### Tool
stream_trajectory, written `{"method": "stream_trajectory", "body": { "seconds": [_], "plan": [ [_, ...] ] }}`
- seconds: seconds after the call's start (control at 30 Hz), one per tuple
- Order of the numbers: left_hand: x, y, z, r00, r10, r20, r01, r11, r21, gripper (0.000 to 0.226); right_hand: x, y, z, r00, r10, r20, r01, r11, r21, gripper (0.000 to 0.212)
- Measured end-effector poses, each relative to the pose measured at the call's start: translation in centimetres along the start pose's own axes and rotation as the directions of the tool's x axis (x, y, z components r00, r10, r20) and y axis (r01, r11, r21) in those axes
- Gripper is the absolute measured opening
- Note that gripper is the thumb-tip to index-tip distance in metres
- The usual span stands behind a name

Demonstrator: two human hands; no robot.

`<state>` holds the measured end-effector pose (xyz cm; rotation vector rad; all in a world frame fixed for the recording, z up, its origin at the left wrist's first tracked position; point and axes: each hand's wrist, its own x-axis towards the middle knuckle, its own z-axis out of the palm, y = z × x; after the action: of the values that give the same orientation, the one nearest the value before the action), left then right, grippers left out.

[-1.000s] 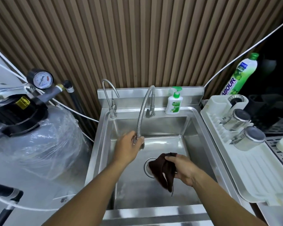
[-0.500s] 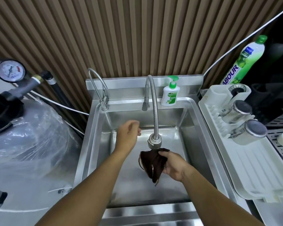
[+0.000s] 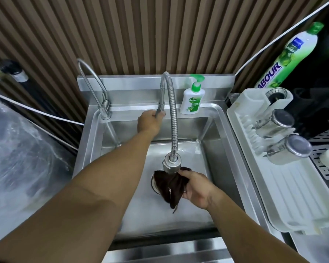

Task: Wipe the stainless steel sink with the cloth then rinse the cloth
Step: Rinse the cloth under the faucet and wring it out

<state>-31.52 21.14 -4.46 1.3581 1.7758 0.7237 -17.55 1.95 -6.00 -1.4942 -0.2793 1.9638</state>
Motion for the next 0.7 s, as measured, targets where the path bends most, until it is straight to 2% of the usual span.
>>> {"method": "stream_trajectory", "body": {
  "seconds": [0.07, 0.1, 0.13, 0.2, 0.23, 0.3, 0.33, 0.37, 0.43, 0.47, 0.53, 0.63, 0.7],
  "plan": [
    [0.0, -0.4, 0.0, 0.999, -0.015, -0.03, 0.015, 1.0, -0.008, 0.039, 0.0, 0.1, -0.1, 1.0, 0.007, 0.011, -0.007, 1.0, 0.01, 0.026],
    [0.3, -0.7, 0.1, 0.996, -0.071, -0.047, 0.067, 0.995, -0.077, 0.042, 0.0, 0.2, -0.1, 1.0, 0.01, 0.012, -0.01, 1.0, 0.014, 0.028],
    [0.7, -1.0, 0.3, 0.984, -0.174, -0.03, 0.163, 0.962, -0.221, 0.043, 0.0, 0.3, -0.1, 1.0, 0.011, 0.011, -0.011, 1.0, 0.02, 0.03],
    [0.8, -1.2, 0.4, 0.928, -0.352, 0.122, 0.362, 0.775, -0.518, 0.037, 0.0, 0.5, -0.2, 1.0, 0.013, 0.002, -0.013, 1.0, 0.026, 0.032],
    [0.7, -1.1, 0.3, 0.903, -0.379, 0.203, 0.422, 0.687, -0.591, 0.035, 0.0, 0.6, -0.3, 1.0, 0.01, 0.002, -0.011, 1.0, 0.027, 0.032],
    [0.5, -1.1, -0.2, 0.877, -0.369, 0.306, 0.477, 0.612, -0.631, 0.037, 0.1, 0.8, -0.5, 1.0, 0.011, 0.009, -0.011, 0.999, 0.04, 0.032],
    [-0.1, -1.1, -0.7, 0.881, -0.35, 0.32, 0.473, 0.614, -0.632, 0.039, 0.1, 0.8, -0.5, 1.0, 0.009, 0.016, -0.01, 0.999, 0.046, 0.032],
    [-1.0, -1.3, -1.1, 0.9, -0.328, 0.289, 0.436, 0.658, -0.613, 0.041, 0.0, 0.7, -0.4, 1.0, 0.007, 0.024, -0.008, 0.999, 0.049, 0.031],
    [-3.9, -2.4, -1.7, 0.955, -0.229, 0.19, 0.296, 0.805, -0.514, 0.035, -0.2, 0.4, 0.1, 0.999, 0.013, 0.037, -0.014, 0.999, 0.049, 0.029],
    [-5.6, -3.4, -1.8, 0.965, -0.169, 0.203, 0.246, 0.85, -0.466, 0.028, -0.2, 0.3, 0.2, 0.999, 0.013, 0.038, -0.014, 0.999, 0.045, 0.029],
    [-9.1, -5.6, -2.3, 0.95, -0.091, 0.3, 0.218, 0.879, -0.424, 0.026, 0.0, 0.1, 0.4, 0.999, 0.011, 0.036, -0.012, 1.0, 0.025, 0.031],
    [-13.1, -9.0, -3.8, 0.89, -0.049, 0.453, 0.234, 0.902, -0.364, 0.029, 0.3, -0.1, 0.8, 0.999, 0.01, 0.038, -0.01, 1.0, 0.01, 0.035],
    [-14.6, -10.6, -4.3, 0.836, 0.003, 0.548, 0.191, 0.936, -0.297, 0.041, 0.2, -0.1, 1.2, 0.999, 0.014, 0.052, -0.013, 1.0, -0.011, 0.036]
  ]
}}
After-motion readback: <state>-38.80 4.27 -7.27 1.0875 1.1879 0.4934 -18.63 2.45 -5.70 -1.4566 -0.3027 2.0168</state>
